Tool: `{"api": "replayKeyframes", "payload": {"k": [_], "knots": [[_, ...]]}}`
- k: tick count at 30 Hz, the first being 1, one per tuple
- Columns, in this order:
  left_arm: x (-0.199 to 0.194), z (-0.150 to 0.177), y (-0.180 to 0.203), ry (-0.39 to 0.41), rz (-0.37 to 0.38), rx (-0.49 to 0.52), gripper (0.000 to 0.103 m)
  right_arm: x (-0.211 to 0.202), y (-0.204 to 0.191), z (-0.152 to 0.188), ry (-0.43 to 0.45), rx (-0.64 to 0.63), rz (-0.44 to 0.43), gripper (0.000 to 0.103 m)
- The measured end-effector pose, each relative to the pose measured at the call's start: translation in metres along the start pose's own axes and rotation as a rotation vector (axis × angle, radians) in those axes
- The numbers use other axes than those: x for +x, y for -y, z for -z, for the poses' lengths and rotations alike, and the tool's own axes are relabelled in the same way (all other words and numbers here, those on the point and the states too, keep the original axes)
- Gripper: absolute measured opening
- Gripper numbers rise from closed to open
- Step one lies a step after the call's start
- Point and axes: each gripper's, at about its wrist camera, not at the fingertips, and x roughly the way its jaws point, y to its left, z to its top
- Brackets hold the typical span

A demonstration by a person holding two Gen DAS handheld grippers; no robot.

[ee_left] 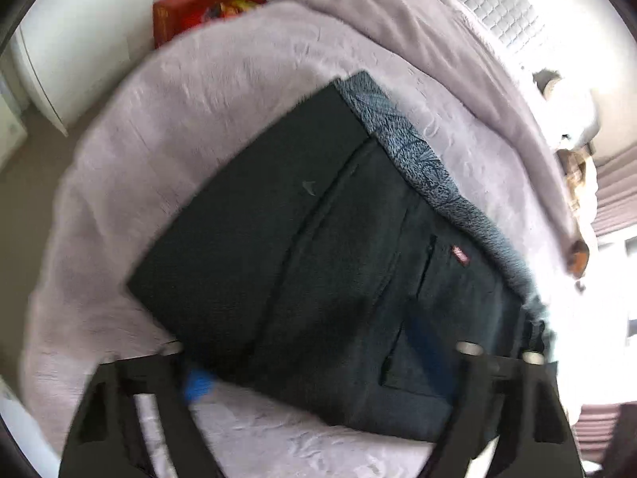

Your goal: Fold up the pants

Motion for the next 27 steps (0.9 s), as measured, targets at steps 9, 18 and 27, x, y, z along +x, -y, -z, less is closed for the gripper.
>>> {"api": "replayKeyframes", "payload": {"k": [9, 18, 27], "knots": [[-0.031, 0.025, 0.063, 0.195, -0.262, 0.383, 0.036, -0.032, -0.019, -0.04, 0.068, -0.073, -0.082, 0.072], [-0.027, 0.03, 0.082, 0.249, -0.324, 0.507, 0.036, -0.04, -0.157, -0.147, -0.04, -0.381, -0.201, 0.074], [-0.027, 0.038, 0.085, 0.285, -0.33, 0.504, 0.036, 0.062, -0.299, -0.177, -0.393, -0.642, -0.113, 0.077]]}}
